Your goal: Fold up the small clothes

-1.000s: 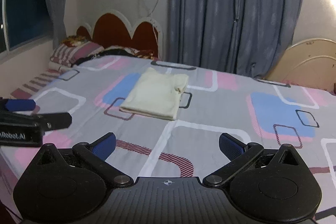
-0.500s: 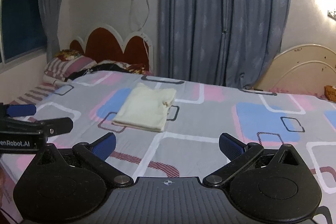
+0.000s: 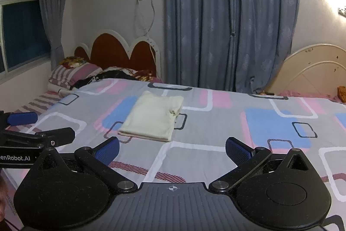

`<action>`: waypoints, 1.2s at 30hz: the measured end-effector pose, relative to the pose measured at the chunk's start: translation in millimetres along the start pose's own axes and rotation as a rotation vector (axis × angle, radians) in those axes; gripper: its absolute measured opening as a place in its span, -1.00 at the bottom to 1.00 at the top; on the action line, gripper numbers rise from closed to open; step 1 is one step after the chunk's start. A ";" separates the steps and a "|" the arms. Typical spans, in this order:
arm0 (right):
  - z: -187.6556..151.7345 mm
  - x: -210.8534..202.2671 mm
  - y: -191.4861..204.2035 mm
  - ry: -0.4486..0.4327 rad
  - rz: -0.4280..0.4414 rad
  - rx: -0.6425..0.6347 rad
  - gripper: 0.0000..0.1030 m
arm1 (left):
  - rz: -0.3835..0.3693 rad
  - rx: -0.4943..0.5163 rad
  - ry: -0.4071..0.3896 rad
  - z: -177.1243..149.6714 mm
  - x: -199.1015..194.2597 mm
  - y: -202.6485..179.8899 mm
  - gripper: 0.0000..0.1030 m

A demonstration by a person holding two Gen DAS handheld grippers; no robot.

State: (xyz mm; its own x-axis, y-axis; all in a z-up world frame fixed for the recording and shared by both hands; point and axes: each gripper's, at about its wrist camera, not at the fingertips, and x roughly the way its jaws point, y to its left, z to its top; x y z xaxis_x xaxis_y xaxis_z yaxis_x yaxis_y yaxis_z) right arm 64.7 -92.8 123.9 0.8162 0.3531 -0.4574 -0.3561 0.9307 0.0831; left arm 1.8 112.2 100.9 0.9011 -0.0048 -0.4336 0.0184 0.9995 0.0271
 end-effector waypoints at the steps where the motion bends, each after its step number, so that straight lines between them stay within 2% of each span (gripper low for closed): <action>1: 0.1 -0.5 0.4 -0.003 -0.002 -0.002 1.00 | 0.004 0.000 -0.003 0.1 0.0 0.9 1.00; 36: 1.2 0.6 -1.5 -0.010 0.023 0.003 1.00 | 0.013 0.006 -0.008 -1.4 0.7 18.4 1.00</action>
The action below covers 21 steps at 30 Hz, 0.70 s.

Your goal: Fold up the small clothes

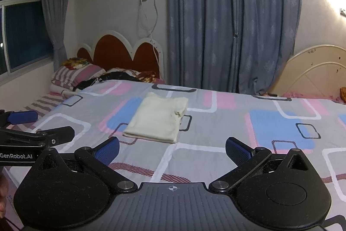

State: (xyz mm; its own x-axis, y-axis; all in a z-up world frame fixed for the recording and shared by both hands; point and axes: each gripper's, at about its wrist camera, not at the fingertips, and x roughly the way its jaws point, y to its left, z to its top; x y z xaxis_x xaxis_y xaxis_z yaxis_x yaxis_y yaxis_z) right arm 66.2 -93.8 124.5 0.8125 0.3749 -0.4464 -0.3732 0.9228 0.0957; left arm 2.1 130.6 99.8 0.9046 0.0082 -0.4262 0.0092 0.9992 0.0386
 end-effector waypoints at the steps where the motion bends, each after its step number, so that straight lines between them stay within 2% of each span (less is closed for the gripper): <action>1: 0.0 -0.1 -0.2 0.000 -0.001 -0.001 1.00 | 0.000 -0.001 0.000 0.0 -0.1 -0.2 0.99; 21: -2.2 1.2 -1.5 0.006 -0.002 0.000 1.00 | -0.013 0.009 -0.009 2.6 -0.6 7.1 0.99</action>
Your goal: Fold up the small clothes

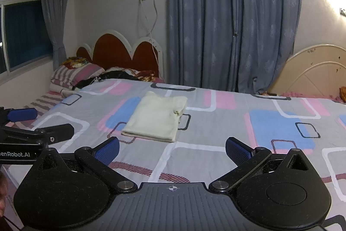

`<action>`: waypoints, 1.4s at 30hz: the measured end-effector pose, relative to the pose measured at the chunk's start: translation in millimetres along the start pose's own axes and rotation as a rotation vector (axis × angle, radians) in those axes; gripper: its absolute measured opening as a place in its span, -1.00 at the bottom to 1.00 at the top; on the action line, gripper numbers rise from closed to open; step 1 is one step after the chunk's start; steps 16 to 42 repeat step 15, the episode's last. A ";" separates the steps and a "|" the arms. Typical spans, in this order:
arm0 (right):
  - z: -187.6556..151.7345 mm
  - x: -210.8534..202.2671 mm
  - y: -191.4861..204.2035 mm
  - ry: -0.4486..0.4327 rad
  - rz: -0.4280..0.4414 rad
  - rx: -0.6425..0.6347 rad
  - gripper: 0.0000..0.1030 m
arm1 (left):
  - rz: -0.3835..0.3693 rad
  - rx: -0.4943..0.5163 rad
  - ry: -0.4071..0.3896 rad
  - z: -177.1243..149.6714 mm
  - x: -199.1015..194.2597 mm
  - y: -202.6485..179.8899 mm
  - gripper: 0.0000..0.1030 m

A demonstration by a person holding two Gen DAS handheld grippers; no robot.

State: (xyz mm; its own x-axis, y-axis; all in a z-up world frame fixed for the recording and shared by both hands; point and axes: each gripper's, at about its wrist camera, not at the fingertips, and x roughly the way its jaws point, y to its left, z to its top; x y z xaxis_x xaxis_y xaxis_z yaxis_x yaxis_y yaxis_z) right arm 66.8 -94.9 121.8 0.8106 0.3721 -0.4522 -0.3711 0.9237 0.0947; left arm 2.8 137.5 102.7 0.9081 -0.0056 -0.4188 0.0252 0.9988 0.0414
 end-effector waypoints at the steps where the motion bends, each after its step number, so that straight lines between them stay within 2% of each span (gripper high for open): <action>1: 0.0 -0.4 -0.4 0.000 0.002 -0.001 1.00 | -0.001 -0.001 0.000 0.1 0.0 0.4 0.99; 8: 0.0 -1.3 -2.7 -0.001 0.006 -0.003 1.00 | -0.005 0.003 -0.003 1.5 0.2 2.5 0.99; 13: -0.4 -2.2 -3.0 0.000 0.008 -0.006 1.00 | 0.012 0.042 -0.040 1.7 -1.4 1.6 0.96; 15: -0.7 -1.7 -3.4 0.000 0.008 -0.005 1.00 | -0.006 0.031 -0.032 2.5 -0.3 2.5 0.99; 42: -0.7 -1.7 -3.4 0.000 0.008 -0.005 1.00 | -0.006 0.031 -0.032 2.5 -0.3 2.5 0.99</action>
